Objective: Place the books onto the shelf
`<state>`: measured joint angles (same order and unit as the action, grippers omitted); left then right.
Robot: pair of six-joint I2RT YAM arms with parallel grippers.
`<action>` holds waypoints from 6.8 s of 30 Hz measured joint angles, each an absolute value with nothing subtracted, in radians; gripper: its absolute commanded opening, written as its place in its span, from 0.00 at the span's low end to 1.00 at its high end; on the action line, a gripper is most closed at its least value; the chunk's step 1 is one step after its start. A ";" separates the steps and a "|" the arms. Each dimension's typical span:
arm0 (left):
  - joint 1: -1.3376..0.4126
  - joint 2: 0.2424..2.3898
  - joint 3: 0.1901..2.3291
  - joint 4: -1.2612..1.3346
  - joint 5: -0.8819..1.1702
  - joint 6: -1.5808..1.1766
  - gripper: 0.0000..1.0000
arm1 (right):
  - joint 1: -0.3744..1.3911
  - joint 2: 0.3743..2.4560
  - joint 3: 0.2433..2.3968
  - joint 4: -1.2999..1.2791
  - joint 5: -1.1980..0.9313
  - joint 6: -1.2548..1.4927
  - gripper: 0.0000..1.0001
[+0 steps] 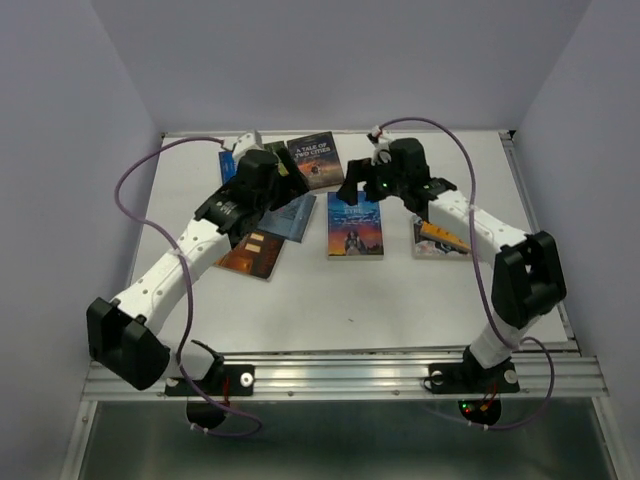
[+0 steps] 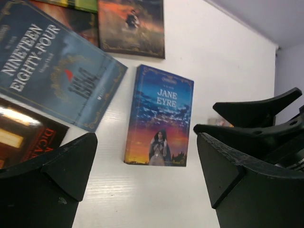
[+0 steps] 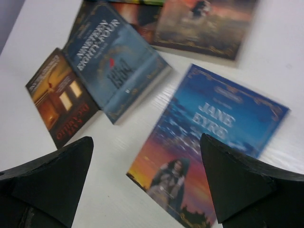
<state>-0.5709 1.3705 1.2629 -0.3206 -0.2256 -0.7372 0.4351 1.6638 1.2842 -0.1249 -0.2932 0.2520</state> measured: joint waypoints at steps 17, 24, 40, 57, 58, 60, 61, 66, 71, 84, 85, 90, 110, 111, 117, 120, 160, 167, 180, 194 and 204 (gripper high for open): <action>-0.256 1.445 1.066 -0.296 -0.142 -0.830 0.99 | 0.583 2.396 2.039 -0.230 -0.471 0.056 1.00; -0.209 1.606 1.067 -0.220 -0.093 -0.836 0.99 | 0.576 2.498 2.099 -0.257 -0.448 0.056 1.00; -0.202 1.799 1.156 -0.190 -0.080 -0.825 0.94 | 0.568 2.434 1.966 -0.249 -0.602 0.094 0.91; -0.194 1.817 1.114 -0.137 -0.102 -0.836 0.89 | 0.555 2.449 1.996 -0.350 -0.712 0.391 0.39; -0.194 1.814 1.110 -0.131 -0.102 -0.838 0.89 | 0.555 2.449 1.997 -0.345 -0.719 0.401 0.38; -0.194 1.810 1.103 -0.123 -0.103 -0.840 0.89 | 0.555 2.449 1.998 -0.337 -0.737 0.418 0.36; -0.194 1.808 1.098 -0.118 -0.105 -0.841 0.89 | 0.555 2.449 1.998 -0.331 -0.750 0.425 0.33; -0.195 1.803 1.087 -0.104 -0.106 -0.846 0.89 | 0.553 2.449 1.998 -0.301 -0.810 0.454 0.21; -0.195 1.797 1.081 -0.100 -0.105 -0.852 0.90 | 0.550 2.449 1.995 -0.282 -0.828 0.472 0.01; -0.217 1.539 1.191 -0.344 -0.176 -0.853 0.99 | 0.571 2.266 1.777 -0.203 -0.665 0.499 0.01; -0.217 1.505 1.209 -0.351 -0.187 -0.849 0.99 | 0.571 2.237 1.747 -0.179 -0.654 0.515 0.01; -0.216 1.314 1.242 -0.368 -0.242 -0.836 0.99 | 0.547 2.085 1.559 -0.014 -0.603 0.628 0.01; -0.216 1.217 1.115 -0.349 -0.177 -0.711 0.99 | 0.314 1.540 0.974 0.236 -0.513 0.775 0.01; -0.216 1.216 1.111 -0.342 -0.171 -0.704 0.99 | 0.311 1.524 0.952 0.236 -0.503 0.775 0.01; -0.216 1.214 1.106 -0.320 -0.133 -0.657 0.99 | 0.305 1.494 0.868 0.231 -0.477 0.784 0.01; -0.216 1.218 1.106 -0.318 -0.125 -0.640 0.99 | 0.305 1.494 0.851 0.225 -0.468 0.786 0.01; -0.216 1.311 1.106 -0.305 -0.082 -0.603 0.99 | 0.283 1.636 0.752 0.352 -0.439 0.835 0.27; -0.216 1.324 1.106 -0.316 -0.099 -0.603 0.99 | 0.282 1.636 0.752 0.324 -0.418 0.813 0.47; -0.216 1.323 1.103 -0.358 -0.142 -0.626 0.99 | 0.282 1.628 0.756 0.235 -0.350 0.760 0.66; -0.204 1.245 0.989 -0.410 -0.204 -0.746 0.99 | 0.282 1.562 0.799 0.104 -0.296 0.642 1.00; -0.181 1.236 0.946 -0.418 -0.210 -0.787 0.99 | 0.282 1.471 0.859 -0.029 -0.247 0.534 1.00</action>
<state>-0.1810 1.2362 0.9463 -0.4179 -0.2104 -0.7868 0.2817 1.4712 0.8585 -0.0288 -0.2470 0.5339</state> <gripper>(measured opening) 0.989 0.998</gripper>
